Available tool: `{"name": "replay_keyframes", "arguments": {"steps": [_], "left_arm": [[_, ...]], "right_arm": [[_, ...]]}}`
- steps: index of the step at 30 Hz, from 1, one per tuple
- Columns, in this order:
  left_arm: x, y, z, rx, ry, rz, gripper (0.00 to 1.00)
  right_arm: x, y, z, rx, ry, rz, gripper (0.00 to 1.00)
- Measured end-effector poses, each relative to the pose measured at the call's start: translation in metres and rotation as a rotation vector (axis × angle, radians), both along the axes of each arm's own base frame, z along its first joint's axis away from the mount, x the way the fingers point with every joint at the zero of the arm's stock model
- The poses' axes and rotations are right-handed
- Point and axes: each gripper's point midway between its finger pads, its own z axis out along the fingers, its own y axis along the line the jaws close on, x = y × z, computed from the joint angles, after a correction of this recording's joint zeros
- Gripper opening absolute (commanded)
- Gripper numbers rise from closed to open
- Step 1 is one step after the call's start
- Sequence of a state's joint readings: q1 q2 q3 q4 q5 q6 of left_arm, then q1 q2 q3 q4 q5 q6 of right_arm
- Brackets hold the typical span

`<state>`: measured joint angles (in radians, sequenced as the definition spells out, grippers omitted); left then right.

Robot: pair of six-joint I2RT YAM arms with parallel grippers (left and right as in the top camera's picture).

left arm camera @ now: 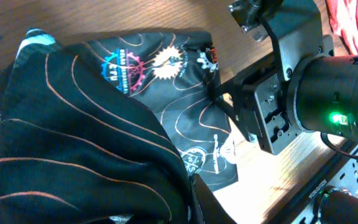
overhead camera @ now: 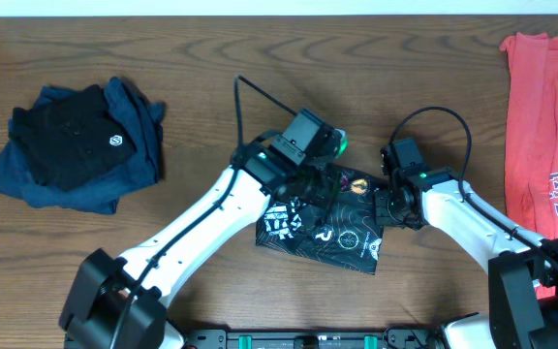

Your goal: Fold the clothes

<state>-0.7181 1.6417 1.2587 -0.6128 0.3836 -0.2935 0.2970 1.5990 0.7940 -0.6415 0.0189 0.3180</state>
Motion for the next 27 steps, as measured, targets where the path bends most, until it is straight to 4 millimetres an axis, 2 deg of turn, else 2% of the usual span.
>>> {"name": "replay_keyframes", "arguments": {"steps": [6, 13, 19, 22, 23, 25, 27], "left_arm": [[0.001, -0.010, -0.002, 0.010, -0.046, -0.016, 0.11], [-0.002, -0.018, -0.022, 0.056, -0.041, -0.033, 0.11], [-0.008, -0.038, -0.018, 0.022, -0.088, -0.090, 0.11], [-0.009, -0.041, -0.017, 0.016, -0.099, -0.103, 0.12], [-0.009, -0.041, -0.017, 0.016, -0.099, -0.104, 0.15], [-0.009, -0.041, -0.017, 0.016, -0.103, -0.108, 0.30], [-0.010, -0.042, -0.016, 0.012, -0.100, -0.111, 0.36]], "right_arm": [[0.000, 0.000, 0.000, 0.000, 0.000, 0.000, 0.47], [0.000, 0.000, 0.000, 0.000, 0.000, 0.000, 0.47], [0.000, 0.000, 0.000, 0.000, 0.002, 0.000, 0.47], [-0.002, 0.000, 0.000, -0.002, 0.007, 0.000, 0.47], [-0.002, -0.001, 0.000, -0.002, 0.009, 0.000, 0.47], [-0.003, -0.001, 0.000, -0.003, 0.011, 0.000, 0.47], [-0.003, -0.001, 0.000, -0.004, 0.013, 0.000, 0.48]]}}
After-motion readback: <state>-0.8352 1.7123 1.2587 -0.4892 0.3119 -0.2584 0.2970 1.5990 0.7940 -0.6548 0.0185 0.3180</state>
